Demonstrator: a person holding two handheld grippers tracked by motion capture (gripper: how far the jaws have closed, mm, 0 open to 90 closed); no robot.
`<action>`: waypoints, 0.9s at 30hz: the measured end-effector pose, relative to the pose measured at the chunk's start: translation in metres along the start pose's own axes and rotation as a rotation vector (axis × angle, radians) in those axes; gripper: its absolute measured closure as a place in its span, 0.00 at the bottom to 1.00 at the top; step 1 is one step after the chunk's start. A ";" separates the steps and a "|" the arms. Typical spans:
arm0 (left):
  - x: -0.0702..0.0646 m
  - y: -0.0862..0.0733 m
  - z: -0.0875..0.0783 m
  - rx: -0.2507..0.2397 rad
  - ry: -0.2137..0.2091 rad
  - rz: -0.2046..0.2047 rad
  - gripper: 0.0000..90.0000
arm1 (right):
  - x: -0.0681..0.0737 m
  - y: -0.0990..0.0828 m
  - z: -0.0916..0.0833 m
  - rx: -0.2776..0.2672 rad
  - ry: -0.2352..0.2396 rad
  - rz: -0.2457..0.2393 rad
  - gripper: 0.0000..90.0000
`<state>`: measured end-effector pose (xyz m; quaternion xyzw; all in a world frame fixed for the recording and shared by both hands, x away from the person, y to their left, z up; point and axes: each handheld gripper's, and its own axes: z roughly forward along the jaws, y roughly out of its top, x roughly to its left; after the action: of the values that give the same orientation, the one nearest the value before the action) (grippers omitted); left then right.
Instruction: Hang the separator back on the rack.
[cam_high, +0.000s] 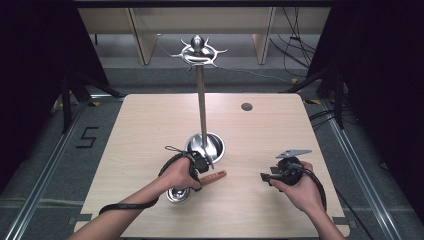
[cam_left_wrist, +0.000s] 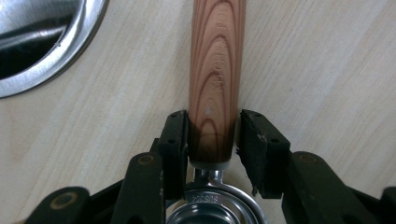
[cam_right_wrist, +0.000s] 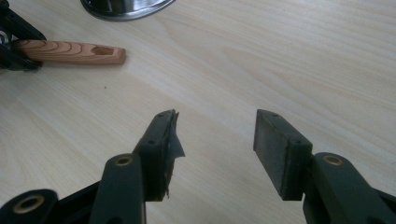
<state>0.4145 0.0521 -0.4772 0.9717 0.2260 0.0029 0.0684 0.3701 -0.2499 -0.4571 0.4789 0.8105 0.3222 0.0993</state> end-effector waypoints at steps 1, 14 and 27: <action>0.000 0.000 0.000 0.001 0.002 0.000 0.70 | 0.000 0.000 0.000 0.000 0.000 0.001 0.55; -0.007 -0.004 -0.002 -0.008 0.023 0.006 0.76 | 0.002 0.000 -0.003 0.036 0.000 0.028 0.55; -0.009 -0.026 -0.018 -0.188 0.014 -0.096 0.76 | 0.002 0.000 0.000 0.020 0.002 0.032 0.55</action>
<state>0.3942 0.0732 -0.4621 0.9490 0.2716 0.0273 0.1578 0.3684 -0.2481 -0.4567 0.4925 0.8060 0.3162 0.0886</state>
